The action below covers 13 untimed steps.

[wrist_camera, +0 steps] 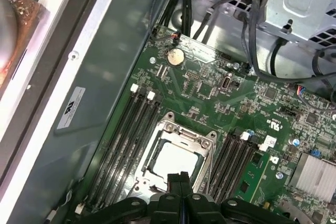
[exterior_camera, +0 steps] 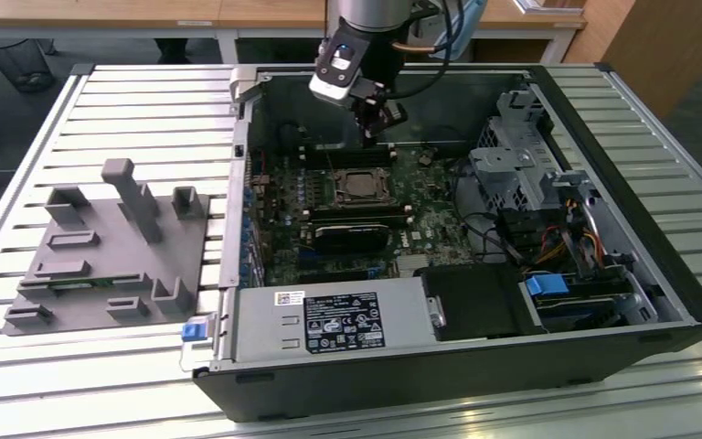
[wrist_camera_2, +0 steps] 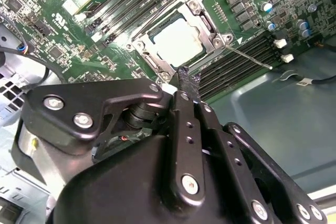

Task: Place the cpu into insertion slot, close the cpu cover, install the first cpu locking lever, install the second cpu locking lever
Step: 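Install the first cpu locking lever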

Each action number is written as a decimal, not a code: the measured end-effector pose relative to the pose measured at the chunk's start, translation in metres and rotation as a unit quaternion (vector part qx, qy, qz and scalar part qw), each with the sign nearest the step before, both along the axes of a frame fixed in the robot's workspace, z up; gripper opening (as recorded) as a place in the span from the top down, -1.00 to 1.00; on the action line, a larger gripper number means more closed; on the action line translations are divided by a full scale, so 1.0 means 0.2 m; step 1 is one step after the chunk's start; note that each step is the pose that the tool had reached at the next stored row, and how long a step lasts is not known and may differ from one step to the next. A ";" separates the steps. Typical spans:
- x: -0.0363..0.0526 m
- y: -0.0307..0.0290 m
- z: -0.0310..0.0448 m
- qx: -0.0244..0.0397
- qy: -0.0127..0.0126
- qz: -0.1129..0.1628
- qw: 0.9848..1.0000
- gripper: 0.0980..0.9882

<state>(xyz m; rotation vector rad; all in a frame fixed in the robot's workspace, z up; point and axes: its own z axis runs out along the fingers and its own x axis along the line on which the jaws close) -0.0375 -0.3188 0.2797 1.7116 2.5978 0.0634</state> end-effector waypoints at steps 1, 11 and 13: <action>0.000 0.000 0.000 0.000 0.000 0.002 1.000 0.98; 0.000 0.000 0.000 0.001 0.000 0.024 1.000 0.98; 0.000 -0.001 0.000 0.001 0.000 0.028 1.000 0.98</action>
